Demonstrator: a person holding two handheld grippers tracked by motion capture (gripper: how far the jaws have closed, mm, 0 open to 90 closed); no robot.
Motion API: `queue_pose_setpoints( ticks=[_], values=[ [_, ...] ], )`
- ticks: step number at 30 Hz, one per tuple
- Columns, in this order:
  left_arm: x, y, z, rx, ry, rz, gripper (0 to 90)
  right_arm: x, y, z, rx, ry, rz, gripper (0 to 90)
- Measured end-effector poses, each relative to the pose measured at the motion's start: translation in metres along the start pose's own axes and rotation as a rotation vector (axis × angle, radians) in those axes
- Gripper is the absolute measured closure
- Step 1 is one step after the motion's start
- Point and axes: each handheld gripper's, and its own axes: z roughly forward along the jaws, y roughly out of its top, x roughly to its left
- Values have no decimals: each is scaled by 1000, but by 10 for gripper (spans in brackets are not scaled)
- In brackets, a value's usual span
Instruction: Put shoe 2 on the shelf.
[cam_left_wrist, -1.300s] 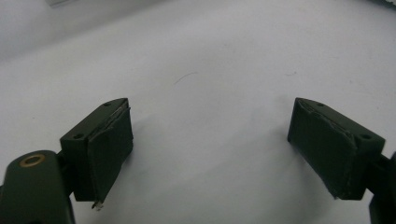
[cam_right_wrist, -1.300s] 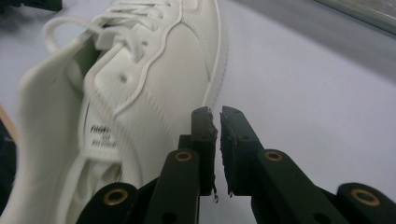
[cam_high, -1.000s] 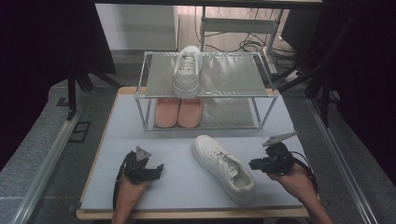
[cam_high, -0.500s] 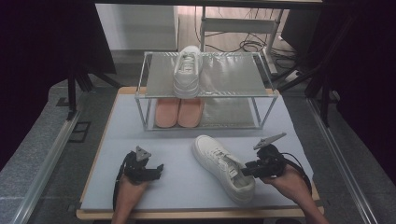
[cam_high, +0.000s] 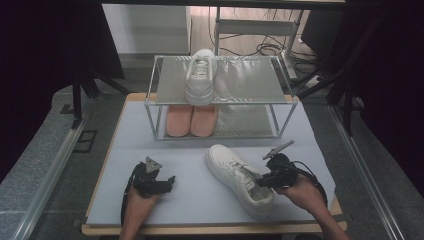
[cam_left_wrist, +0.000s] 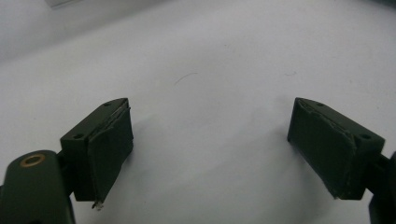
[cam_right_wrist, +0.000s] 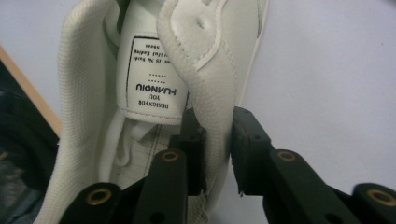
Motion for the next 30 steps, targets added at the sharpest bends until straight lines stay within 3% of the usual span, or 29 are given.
queue_pose_setpoints(
  ticks=[8, 13, 14, 20, 30],
  values=[
    [0, 0, 0, -4, -1, -6, 141, -24, -6, -6, -64, 105, 140, 802],
    [0, 0, 0, -3, -1, -6, 142, -31, -5, -10, -77, 152, 179, 807],
    [0, 0, 0, -1, 0, -3, 141, -35, -5, -12, -86, 180, 212, 809],
    [0, 0, 0, 0, 0, -1, 142, -47, -9, -15, -129, 264, 291, 811],
    [0, 0, 0, -5, -1, -7, 141, -57, -17, -24, -178, 339, 361, 812]
  ],
)
